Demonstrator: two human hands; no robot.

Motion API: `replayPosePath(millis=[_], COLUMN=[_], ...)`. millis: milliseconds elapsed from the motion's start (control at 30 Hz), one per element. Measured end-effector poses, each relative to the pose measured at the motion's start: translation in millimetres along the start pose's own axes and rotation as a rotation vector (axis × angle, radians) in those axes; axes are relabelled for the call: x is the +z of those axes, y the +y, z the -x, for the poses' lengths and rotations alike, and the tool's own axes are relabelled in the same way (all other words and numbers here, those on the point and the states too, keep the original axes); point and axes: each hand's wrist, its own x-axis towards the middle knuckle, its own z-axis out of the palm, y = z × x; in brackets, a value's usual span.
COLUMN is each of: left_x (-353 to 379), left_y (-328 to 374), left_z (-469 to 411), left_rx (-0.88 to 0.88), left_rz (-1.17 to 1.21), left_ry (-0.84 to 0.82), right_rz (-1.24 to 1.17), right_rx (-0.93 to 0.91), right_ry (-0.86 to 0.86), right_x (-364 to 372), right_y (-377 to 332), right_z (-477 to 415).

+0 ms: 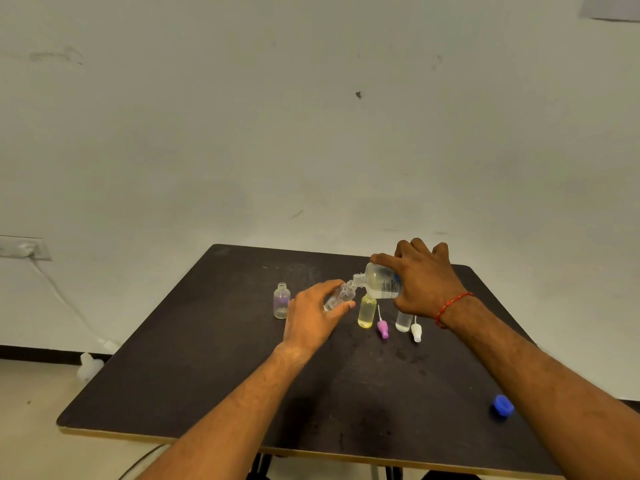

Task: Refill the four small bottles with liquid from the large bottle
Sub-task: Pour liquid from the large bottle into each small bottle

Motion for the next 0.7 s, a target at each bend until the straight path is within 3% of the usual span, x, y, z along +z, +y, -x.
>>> replayPosePath(millis=[700], left_x=[2.7], left_y=[-0.4], left_z=[-1.0], left_rx=[-0.001], left_rz=[-0.002], left_ry=[0.001], right_rz=[0.004], right_rx=[0.000], right_ry=[0.001], right_x=[-1.5], right_y=[0.5], right_z=[-0.1])
